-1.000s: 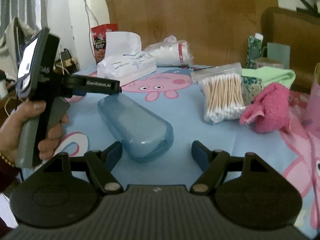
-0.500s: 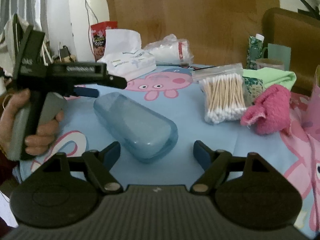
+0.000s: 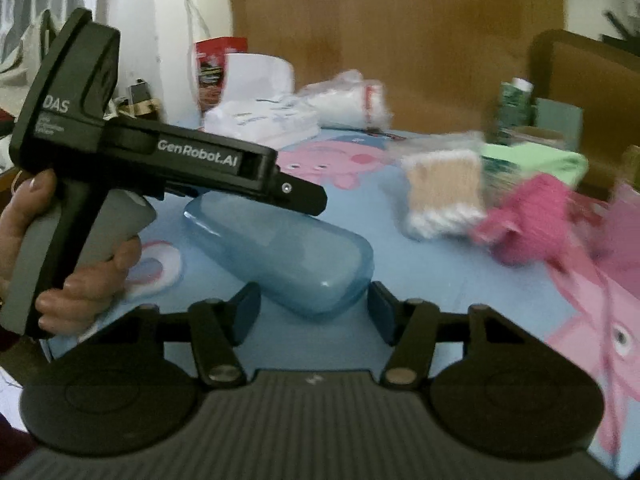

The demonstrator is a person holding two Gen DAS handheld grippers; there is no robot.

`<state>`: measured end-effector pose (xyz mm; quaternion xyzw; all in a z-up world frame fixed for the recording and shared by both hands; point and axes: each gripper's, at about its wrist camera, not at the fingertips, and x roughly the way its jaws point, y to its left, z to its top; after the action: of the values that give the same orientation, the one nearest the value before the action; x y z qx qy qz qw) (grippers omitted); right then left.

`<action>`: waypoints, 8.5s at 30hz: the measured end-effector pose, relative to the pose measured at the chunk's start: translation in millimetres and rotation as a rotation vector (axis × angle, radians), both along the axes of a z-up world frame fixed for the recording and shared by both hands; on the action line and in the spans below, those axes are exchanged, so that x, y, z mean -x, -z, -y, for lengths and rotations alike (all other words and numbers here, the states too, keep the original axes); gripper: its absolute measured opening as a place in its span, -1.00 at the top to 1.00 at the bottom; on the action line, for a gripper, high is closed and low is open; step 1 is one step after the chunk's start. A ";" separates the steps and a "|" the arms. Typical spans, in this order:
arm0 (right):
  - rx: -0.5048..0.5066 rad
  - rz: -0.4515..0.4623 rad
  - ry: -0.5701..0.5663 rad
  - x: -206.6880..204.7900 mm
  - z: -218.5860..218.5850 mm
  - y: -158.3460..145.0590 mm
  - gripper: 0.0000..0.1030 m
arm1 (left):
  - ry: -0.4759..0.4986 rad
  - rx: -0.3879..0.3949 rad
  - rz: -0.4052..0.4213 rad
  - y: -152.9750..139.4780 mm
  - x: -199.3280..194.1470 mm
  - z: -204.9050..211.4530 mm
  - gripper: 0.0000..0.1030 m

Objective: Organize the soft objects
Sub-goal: 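Grasp the blue glasses case with the right gripper, then lower the blue glasses case into the pink tin and open the right gripper, then grasp the pink towel with the left gripper, then carry the pink towel into the pink tin and open the left gripper, then grasp the bag of cotton swabs with the left gripper, then drop the cotton swab bag into the pink tin with the left gripper, then grasp the green-patterned tissue pack with the left gripper, then place the tissue pack into the pink tin and open the left gripper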

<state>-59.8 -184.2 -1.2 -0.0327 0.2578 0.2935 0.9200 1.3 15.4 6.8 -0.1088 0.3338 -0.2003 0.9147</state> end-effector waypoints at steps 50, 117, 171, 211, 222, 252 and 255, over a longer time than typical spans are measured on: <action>-0.017 0.224 0.717 -17.1 233.4 -7.1 -0.52 | 0.432 -0.106 0.171 -64.5 -55.7 315.8 -0.96; -0.166 0.272 0.660 -24.2 163.6 -9.7 -0.45 | 0.186 0.031 0.201 -55.0 -17.0 133.1 -0.99; -0.310 0.208 0.817 -49.8 196.7 -4.6 -0.15 | 0.293 -0.021 0.146 -62.0 -58.8 243.1 -0.70; -0.199 -0.157 0.321 -85.5 41.9 6.6 -0.38 | -0.160 0.141 0.059 3.9 -40.0 -6.2 -0.85; -0.140 -0.089 0.311 -15.7 57.6 13.9 -0.90 | 0.056 0.216 -0.033 3.3 -24.2 16.6 -0.85; -0.021 0.250 1.008 -25.2 246.3 -4.5 -0.91 | 0.426 0.021 0.086 -56.2 -36.6 285.6 -0.62; -0.050 0.274 1.031 -15.5 248.3 -1.7 -0.90 | 0.382 0.012 0.091 -53.6 -37.9 264.4 -0.62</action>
<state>-44.3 -432.4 0.5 0.0823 0.1109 -0.1975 0.9705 39.1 -249.1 60.4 -0.0398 0.3055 -0.3771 0.8734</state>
